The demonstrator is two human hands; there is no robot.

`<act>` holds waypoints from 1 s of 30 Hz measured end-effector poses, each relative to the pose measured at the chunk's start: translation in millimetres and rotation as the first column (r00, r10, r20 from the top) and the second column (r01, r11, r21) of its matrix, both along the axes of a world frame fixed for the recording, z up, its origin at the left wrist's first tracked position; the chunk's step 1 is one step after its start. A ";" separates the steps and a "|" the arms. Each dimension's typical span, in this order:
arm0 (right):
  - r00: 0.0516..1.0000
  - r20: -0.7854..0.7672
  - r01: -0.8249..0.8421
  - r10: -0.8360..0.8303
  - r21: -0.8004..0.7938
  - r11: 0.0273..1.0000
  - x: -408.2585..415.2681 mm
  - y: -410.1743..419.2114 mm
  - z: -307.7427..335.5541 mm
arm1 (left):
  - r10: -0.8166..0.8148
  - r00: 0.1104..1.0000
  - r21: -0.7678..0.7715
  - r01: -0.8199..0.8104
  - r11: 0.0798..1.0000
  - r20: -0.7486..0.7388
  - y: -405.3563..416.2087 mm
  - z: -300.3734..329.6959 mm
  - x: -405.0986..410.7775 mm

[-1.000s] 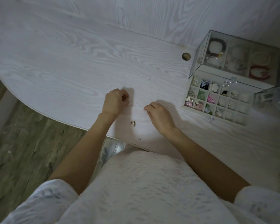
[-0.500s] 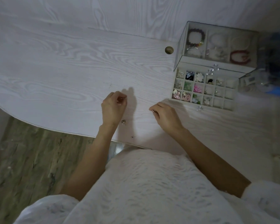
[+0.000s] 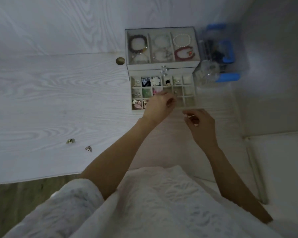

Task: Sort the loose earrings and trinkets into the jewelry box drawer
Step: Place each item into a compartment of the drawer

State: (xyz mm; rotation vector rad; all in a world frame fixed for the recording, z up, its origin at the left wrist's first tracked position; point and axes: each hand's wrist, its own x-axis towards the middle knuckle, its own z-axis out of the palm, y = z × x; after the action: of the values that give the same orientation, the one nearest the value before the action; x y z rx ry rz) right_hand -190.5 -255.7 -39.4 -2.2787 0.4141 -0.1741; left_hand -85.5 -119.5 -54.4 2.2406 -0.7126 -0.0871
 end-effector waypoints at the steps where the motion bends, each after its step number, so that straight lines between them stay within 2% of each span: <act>1: 1.000 0.006 0.013 -0.013 0.004 1.000 0.9 -4.4 0.6 | -0.018 1.000 0.026 0.018 0.999 0.008 -6.4 -0.7 3.7; 7: 0.998 0.020 0.064 -0.064 0.016 0.998 14.2 -29.5 2.5 | -0.100 0.995 0.202 0.093 0.975 0.025 -26.2 -11.2 12.1; 10: 0.997 0.045 0.063 -0.064 0.020 0.998 24.3 -37.8 1.9 | -0.071 0.997 0.265 0.070 0.962 -0.005 -24.8 -13.9 13.6; 12: 0.996 0.056 0.061 -0.062 0.019 0.998 31.8 -41.6 1.2 | -0.078 0.997 0.260 0.070 0.963 0.023 -22.8 -11.9 14.3; 16: 0.998 0.058 0.038 -0.038 -0.006 0.999 46.9 -42.5 -4.9 | -0.148 0.965 0.264 0.088 0.960 0.216 -9.5 -19.7 8.3; 23: 0.999 0.001 -0.053 0.054 -0.202 0.978 58.6 -37.1 -16.5 | -0.095 0.965 0.256 0.031 0.966 0.244 3.2 -27.5 -1.8; 30: 0.993 -0.088 -0.105 0.081 -0.314 0.944 59.7 -28.4 -14.9 | -0.086 0.972 0.252 0.029 0.967 0.217 3.0 -28.4 -3.2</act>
State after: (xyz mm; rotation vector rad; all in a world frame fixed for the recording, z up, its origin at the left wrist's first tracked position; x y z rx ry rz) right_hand -130.8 -284.1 -54.3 -2.6239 0.3339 -0.1152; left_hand -88.7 -116.5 -82.8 2.4948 -0.9342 0.0554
